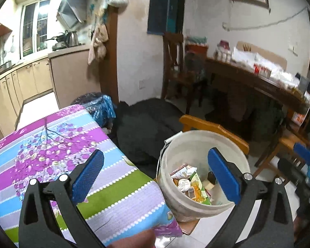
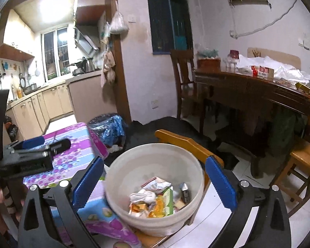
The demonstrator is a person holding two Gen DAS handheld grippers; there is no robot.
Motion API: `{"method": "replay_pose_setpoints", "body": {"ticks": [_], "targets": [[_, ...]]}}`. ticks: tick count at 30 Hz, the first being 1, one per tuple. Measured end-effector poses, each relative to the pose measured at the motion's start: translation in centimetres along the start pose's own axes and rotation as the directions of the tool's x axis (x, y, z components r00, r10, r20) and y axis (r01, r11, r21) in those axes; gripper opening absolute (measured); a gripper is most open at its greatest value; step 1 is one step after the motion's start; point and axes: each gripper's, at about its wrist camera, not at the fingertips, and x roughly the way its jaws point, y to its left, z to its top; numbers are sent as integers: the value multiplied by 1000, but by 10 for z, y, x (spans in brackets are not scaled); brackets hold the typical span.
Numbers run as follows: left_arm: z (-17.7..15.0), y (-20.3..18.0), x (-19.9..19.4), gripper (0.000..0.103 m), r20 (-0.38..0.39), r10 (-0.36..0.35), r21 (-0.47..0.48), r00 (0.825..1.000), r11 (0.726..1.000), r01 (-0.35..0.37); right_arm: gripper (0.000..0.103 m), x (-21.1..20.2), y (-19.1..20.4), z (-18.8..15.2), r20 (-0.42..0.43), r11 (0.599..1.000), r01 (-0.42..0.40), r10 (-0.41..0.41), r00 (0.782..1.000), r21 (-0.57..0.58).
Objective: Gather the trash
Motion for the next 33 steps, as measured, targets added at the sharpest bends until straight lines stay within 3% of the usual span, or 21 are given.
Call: {"method": "replay_pose_setpoints", "body": {"ticks": [3,12,18,23,27,33], "targets": [[-3,10,-24,97,54,10,-15,998,1000,-9,98,-24,16,-10,34,1000,-6,6,999,1],[-17,26,-65,97,104,34,-20,994,999,-32,98,-95,53,-29,102,1000,-19,21,995,-22],[-34,23,-86,97,116,71,19,991,997,-74,98,-141,74,-47,130,998,27,-20,991,-50],[-45,26,-119,97,148,59,26,987,998,-64,98,-176,80,-61,151,998,50,-44,988,-31],[-55,31,-157,97,194,6,37,981,999,-14,98,-211,87,-80,202,994,96,-85,976,-44],[-76,30,-196,97,256,-10,56,967,998,-5,98,-256,99,-104,324,989,134,-106,940,-63]]}}
